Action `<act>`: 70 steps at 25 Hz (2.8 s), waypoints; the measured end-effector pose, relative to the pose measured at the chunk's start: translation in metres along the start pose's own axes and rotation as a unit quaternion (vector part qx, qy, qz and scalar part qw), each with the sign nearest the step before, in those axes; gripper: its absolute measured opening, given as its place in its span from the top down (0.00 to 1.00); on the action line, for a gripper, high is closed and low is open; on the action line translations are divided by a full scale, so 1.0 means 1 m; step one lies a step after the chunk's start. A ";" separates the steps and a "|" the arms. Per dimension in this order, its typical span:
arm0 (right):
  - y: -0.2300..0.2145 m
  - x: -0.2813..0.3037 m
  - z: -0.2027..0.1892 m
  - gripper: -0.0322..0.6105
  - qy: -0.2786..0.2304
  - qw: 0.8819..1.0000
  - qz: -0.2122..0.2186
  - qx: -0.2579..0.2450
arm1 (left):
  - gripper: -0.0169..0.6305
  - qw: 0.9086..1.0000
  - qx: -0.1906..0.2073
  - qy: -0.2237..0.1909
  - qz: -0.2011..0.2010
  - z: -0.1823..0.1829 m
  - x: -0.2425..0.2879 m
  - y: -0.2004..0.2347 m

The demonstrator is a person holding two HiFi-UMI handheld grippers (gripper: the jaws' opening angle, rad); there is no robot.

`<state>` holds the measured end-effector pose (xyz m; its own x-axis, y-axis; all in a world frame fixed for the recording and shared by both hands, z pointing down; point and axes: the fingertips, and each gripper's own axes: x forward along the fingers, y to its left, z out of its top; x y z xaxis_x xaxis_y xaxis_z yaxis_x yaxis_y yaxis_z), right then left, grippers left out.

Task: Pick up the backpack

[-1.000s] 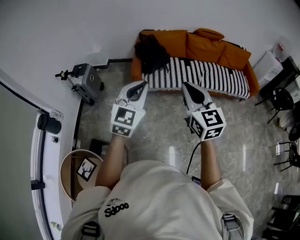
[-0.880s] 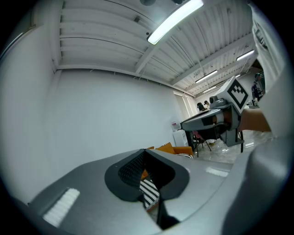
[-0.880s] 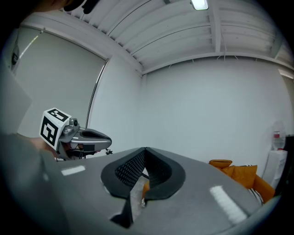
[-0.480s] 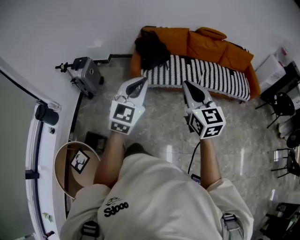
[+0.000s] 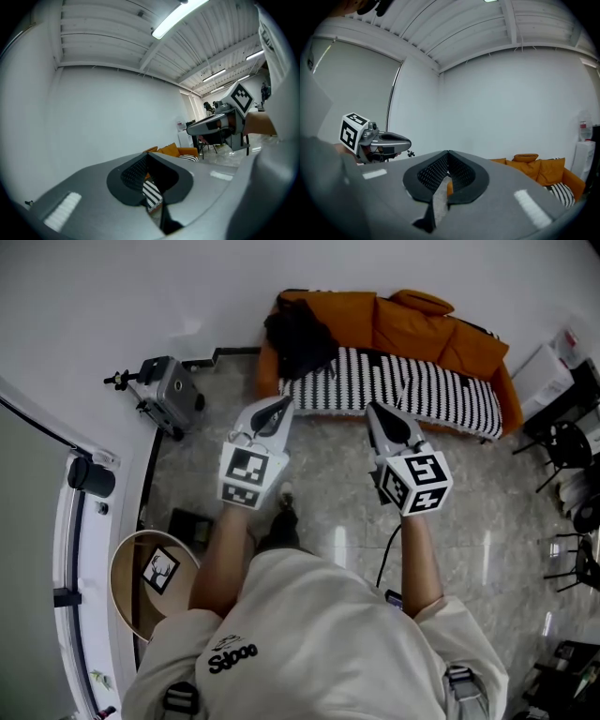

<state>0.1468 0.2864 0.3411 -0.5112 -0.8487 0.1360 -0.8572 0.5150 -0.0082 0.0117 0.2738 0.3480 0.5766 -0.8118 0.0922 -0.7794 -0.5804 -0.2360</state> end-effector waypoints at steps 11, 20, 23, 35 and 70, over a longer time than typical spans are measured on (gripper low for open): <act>-0.050 0.121 0.002 0.95 0.018 1.000 0.001 0.000 | 0.96 1.000 -0.017 0.015 -0.007 -0.034 0.105 0.086; -0.095 0.215 0.028 0.95 0.018 1.000 -0.010 0.002 | 0.96 0.999 -0.021 0.016 -0.020 -0.035 0.190 0.159; -0.105 0.241 0.032 0.95 0.021 1.000 -0.009 0.003 | 0.96 0.999 -0.023 0.019 -0.022 -0.039 0.210 0.179; -0.131 0.321 0.025 0.95 0.061 0.998 -0.011 -0.006 | 0.96 0.998 -0.037 0.035 -0.030 -0.062 0.271 0.237; -0.193 0.457 0.015 0.95 0.077 0.997 -0.010 0.011 | 0.95 0.995 -0.063 0.070 -0.027 -0.121 0.382 0.334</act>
<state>0.0779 -0.2032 0.3895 -0.4802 -0.8290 0.2867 -0.8689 0.4944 -0.0258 -0.0584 -0.2377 0.4216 0.5861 -0.7748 0.2372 -0.7775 -0.6201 -0.1043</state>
